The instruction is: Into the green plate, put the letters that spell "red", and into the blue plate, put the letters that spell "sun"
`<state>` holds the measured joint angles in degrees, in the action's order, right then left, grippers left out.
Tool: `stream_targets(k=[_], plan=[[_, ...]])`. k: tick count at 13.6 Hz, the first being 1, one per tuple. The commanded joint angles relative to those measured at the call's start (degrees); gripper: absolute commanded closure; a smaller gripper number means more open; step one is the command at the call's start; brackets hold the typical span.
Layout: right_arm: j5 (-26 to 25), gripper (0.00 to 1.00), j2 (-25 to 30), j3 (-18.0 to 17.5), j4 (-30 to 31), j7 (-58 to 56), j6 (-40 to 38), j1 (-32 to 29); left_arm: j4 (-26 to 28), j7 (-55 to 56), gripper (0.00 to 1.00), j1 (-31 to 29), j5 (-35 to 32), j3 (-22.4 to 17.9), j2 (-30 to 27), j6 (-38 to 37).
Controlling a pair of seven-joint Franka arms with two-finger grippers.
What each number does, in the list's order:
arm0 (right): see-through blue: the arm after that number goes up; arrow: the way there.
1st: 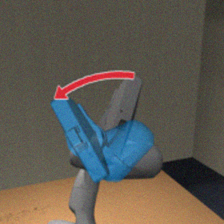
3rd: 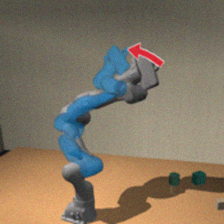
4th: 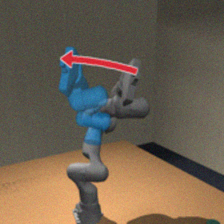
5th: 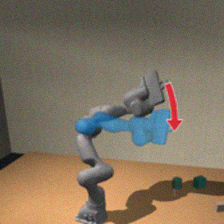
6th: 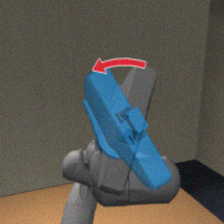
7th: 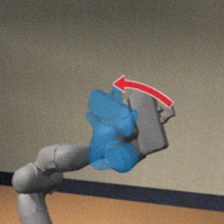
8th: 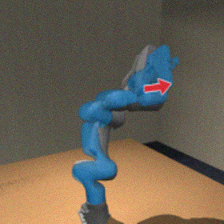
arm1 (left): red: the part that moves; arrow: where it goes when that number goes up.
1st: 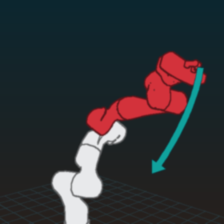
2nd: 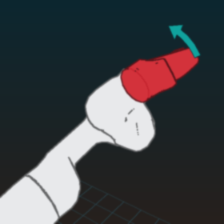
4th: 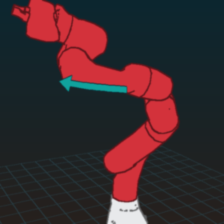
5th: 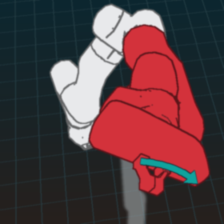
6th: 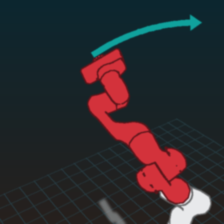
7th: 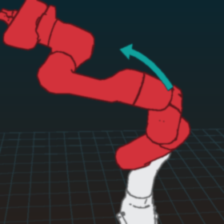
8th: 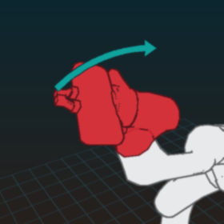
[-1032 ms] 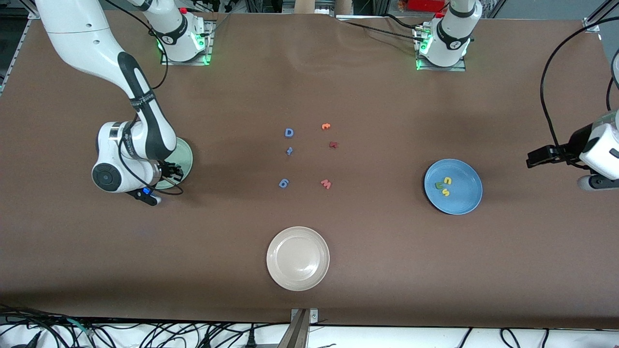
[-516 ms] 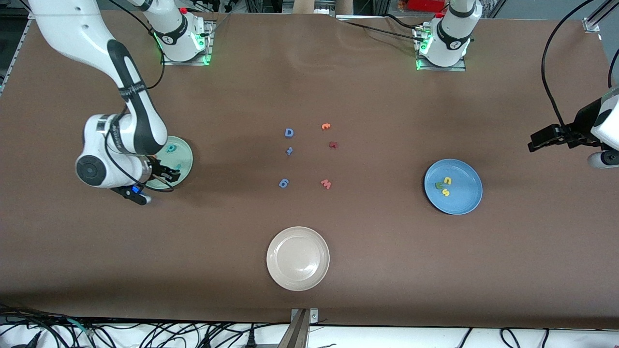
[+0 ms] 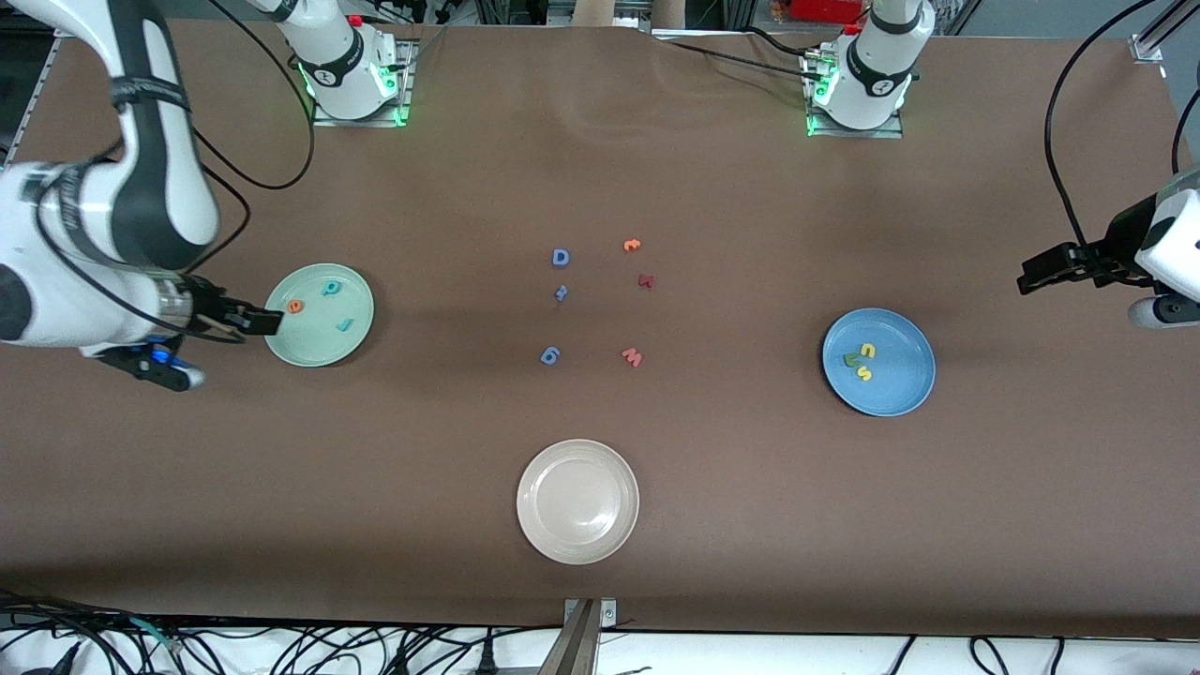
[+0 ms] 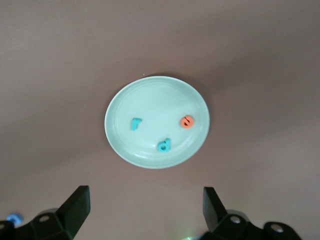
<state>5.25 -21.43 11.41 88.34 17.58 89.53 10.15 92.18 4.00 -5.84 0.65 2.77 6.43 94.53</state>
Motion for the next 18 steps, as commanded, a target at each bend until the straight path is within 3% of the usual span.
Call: stream_targets(k=[1,8,10,12,14,18], plan=[[-0.24,0.00,-0.03,0.37,-6.85,-2.37,-6.37,0.22,0.27,-0.13,0.00,0.56,2.33,-0.31,-0.45,-0.13],[-3.22,0.00,7.71,-0.68,-5.65,-7.64,-5.26,1.10,-0.86,-0.92,0.00,1.62,1.72,-0.05,0.52,-0.13],[-3.49,0.00,11.57,-4.36,0.22,-8.00,0.96,-0.04,-0.87,-1.19,0.00,1.80,2.15,-0.05,0.61,-0.13],[-3.49,0.00,15.00,-5.69,5.86,-8.26,6.07,-1.27,-0.87,-1.28,0.00,1.71,2.16,-0.05,0.61,-0.13],[-3.40,0.00,15.27,-7.71,5.27,-10.71,5.92,-3.90,-1.21,-1.28,0.00,1.09,2.25,-0.13,0.61,-0.13],[-3.05,0.00,15.19,-7.63,5.00,-10.37,5.39,-4.09,-1.22,-1.19,0.00,1.44,2.33,-0.13,0.61,-0.04]])
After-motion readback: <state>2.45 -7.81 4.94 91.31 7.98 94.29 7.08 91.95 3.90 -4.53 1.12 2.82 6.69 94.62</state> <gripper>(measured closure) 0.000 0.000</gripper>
